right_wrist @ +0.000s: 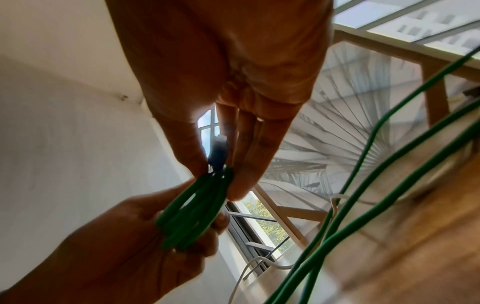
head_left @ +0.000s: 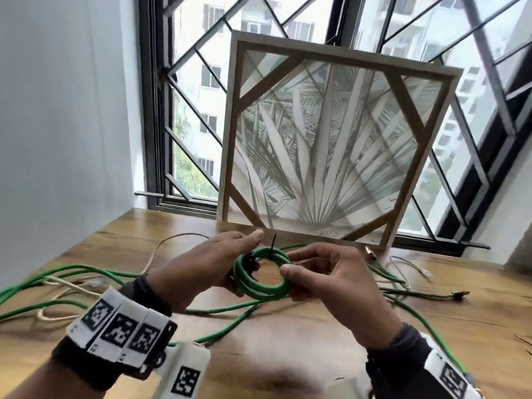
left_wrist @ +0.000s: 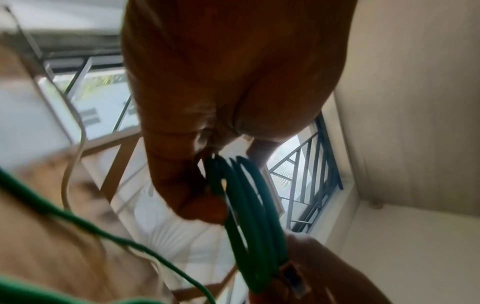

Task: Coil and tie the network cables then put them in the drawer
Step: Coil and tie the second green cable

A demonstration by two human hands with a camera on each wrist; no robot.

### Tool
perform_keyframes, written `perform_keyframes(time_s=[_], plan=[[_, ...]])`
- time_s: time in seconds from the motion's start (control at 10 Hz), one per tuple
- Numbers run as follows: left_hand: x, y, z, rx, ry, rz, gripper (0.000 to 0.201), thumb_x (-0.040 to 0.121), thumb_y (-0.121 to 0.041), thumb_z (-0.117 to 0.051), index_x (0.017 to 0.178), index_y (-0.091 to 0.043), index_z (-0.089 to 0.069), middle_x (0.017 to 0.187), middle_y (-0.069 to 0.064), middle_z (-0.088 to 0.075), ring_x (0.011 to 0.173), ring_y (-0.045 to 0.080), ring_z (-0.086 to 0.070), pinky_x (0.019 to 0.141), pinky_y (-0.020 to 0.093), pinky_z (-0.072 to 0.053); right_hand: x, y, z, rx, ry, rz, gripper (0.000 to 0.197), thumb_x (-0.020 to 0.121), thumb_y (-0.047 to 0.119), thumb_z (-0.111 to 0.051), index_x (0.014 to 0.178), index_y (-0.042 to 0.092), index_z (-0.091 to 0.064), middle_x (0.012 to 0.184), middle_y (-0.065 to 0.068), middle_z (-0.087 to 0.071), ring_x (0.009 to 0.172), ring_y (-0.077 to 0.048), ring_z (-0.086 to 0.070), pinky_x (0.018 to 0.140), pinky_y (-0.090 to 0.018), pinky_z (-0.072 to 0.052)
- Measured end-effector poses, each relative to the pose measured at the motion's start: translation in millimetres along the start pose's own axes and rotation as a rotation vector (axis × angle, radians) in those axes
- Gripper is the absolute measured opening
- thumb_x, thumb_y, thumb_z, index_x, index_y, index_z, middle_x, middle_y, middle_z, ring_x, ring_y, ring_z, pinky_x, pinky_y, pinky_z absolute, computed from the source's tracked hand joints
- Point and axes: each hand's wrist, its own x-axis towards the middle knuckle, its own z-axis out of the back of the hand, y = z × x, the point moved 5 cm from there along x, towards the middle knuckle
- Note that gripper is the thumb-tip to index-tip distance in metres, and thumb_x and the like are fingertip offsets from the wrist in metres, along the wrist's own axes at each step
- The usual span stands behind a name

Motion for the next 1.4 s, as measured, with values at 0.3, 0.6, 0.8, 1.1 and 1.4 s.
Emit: perform_keyframes(time_s=[0.3, 0.6, 0.8, 1.1, 1.4], plan=[[-6, 4, 5, 1.04, -0.018, -0.061, 0.059, 0.095, -0.077, -0.046, 0.116, -0.027, -0.069, 0.119, -0.002, -0.074, 0.11, 0.019, -0.067, 0.096, 0.035, -0.054, 82, 6, 51, -0.161, -0.24, -0.183, 0.009, 0.08, -0.003, -0.081, 0.086, -0.005, -0.075, 0.081, -0.024, -0.075, 0.061, -0.031, -0.072, 0.061, -0.04, -0.063], [-6, 12, -4, 1.142, 0.062, -0.078, 0.068, 0.092, -0.082, -0.044, 0.111, -0.023, -0.072, 0.113, -0.006, -0.077, 0.107, 0.018, -0.069, 0.087, 0.031, -0.054, 195, -36, 85, -0.703, -0.205, -0.425, 0.012, 0.082, 0.008, -0.079, 0.086, 0.003, -0.068, 0.084, -0.014, -0.074, 0.069, -0.028, -0.074, 0.063, -0.035, -0.064], [-4, 13, -4, 1.145, 0.076, -0.067, 0.067, 0.093, -0.081, -0.045, 0.113, -0.024, -0.073, 0.115, -0.006, -0.076, 0.108, 0.017, -0.068, 0.083, 0.03, -0.051, 208, -87, 109, -0.858, -0.068, -0.547, 0.035, 0.079, 0.015, -0.083, 0.114, 0.013, -0.076, 0.121, -0.007, -0.072, 0.083, -0.006, -0.067, 0.072, -0.016, -0.052], [-4, 14, -3, 1.109, 0.092, -0.029, 0.061, 0.091, -0.082, -0.047, 0.112, -0.029, -0.07, 0.109, -0.012, -0.075, 0.103, 0.011, -0.067, 0.092, 0.033, -0.055, 201, -105, 128, -1.055, -0.086, -0.613, 0.026, 0.076, 0.027, -0.09, 0.087, 0.01, -0.074, 0.092, -0.01, -0.073, 0.077, -0.022, -0.069, 0.065, -0.029, -0.054], [3, 15, 4, 1.018, 0.025, -0.044, 0.056, 0.086, -0.084, -0.053, 0.104, -0.034, -0.07, 0.095, -0.019, -0.071, 0.091, 0.004, -0.065, 0.089, 0.033, -0.057, 174, -8, 167, -0.759, -0.078, -0.437, 0.013, 0.093, 0.009, -0.074, 0.097, -0.004, -0.072, 0.09, -0.017, -0.078, 0.065, -0.029, -0.073, 0.053, -0.034, -0.06]])
